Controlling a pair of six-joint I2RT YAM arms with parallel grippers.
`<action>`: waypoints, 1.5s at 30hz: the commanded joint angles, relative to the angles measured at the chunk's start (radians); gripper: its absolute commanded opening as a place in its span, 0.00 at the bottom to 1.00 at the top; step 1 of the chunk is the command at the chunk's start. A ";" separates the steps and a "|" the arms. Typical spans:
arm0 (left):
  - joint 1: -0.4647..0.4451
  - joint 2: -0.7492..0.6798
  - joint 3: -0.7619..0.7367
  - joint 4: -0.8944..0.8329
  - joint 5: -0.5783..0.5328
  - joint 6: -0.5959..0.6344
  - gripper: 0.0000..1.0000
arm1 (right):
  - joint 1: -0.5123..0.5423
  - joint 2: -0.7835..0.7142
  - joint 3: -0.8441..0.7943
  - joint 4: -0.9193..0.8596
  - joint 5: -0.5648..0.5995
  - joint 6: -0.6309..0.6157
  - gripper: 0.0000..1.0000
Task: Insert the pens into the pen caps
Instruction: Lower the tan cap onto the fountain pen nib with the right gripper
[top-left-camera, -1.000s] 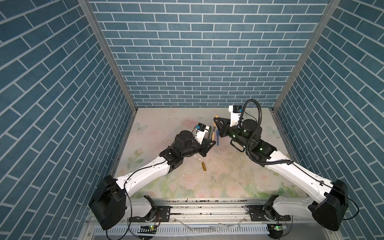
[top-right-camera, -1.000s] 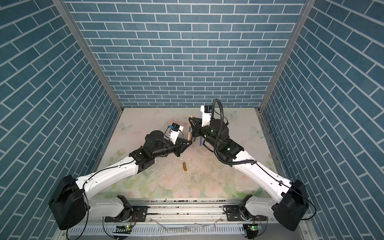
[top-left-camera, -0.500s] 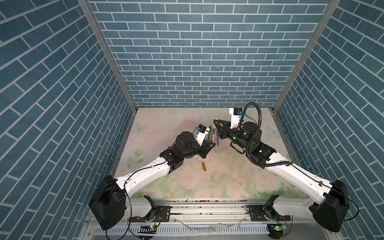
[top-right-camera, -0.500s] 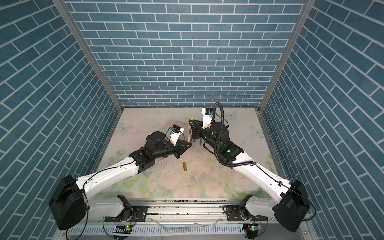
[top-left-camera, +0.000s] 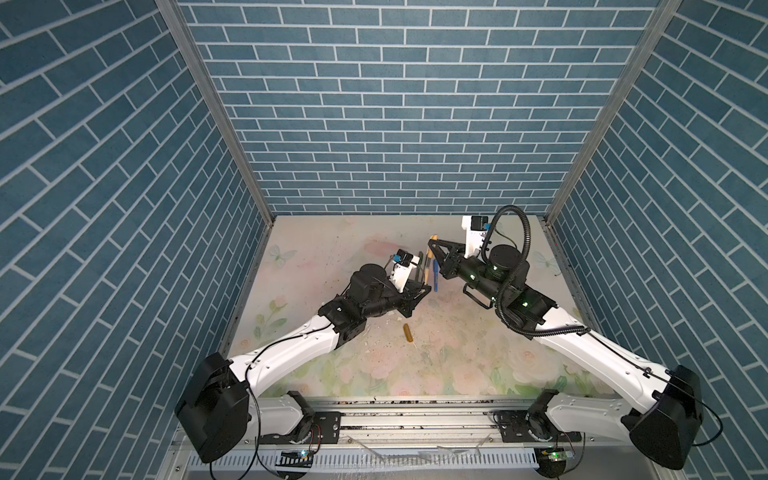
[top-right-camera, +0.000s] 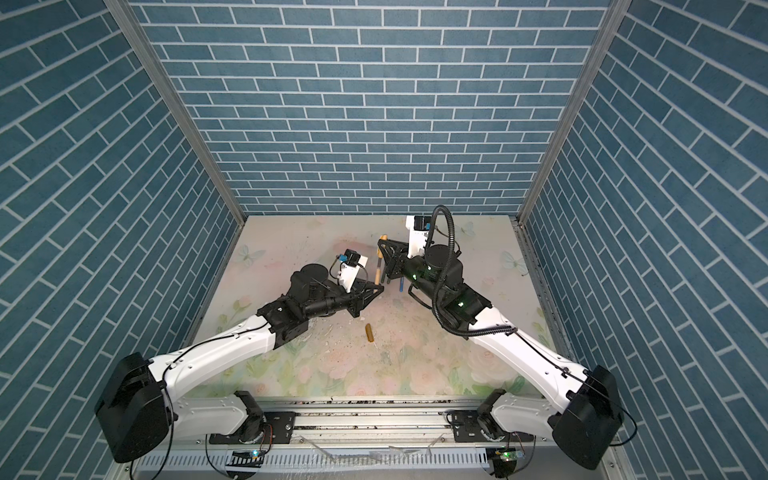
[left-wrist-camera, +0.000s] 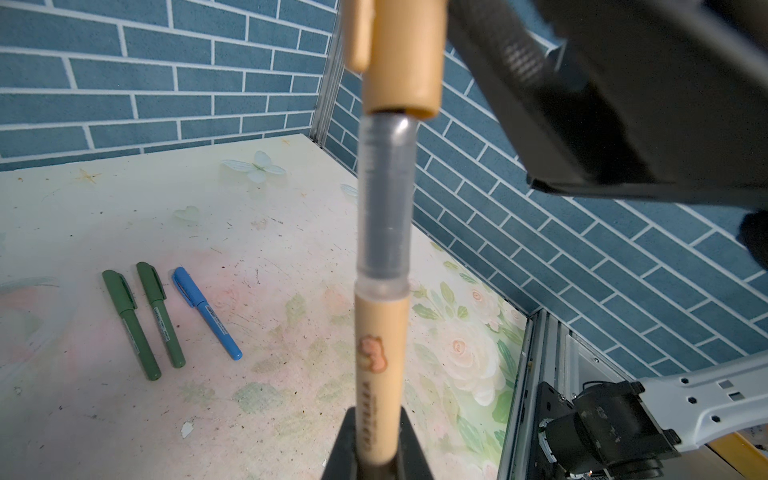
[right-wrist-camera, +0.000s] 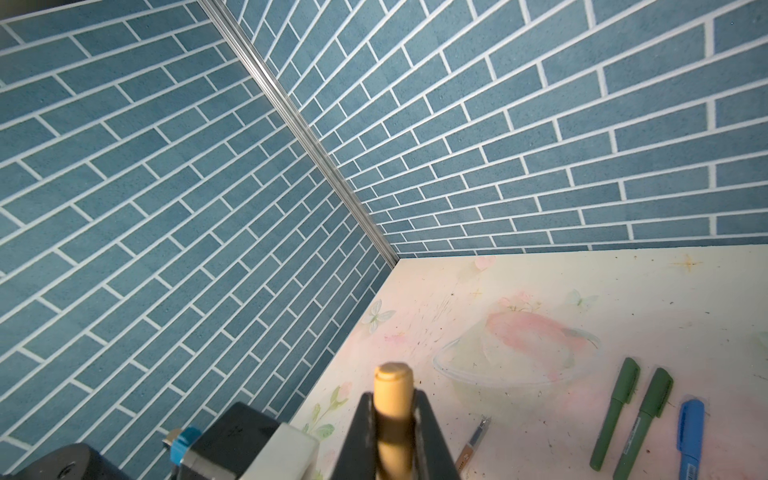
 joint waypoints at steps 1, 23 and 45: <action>0.007 -0.028 0.004 0.084 -0.027 0.003 0.00 | 0.012 -0.006 -0.025 -0.023 -0.070 0.049 0.04; -0.004 -0.025 0.006 0.097 0.025 0.000 0.00 | -0.005 -0.004 0.031 -0.106 -0.040 -0.046 0.03; 0.002 -0.034 0.003 0.093 -0.026 -0.005 0.00 | -0.021 -0.022 -0.131 0.085 -0.227 0.061 0.12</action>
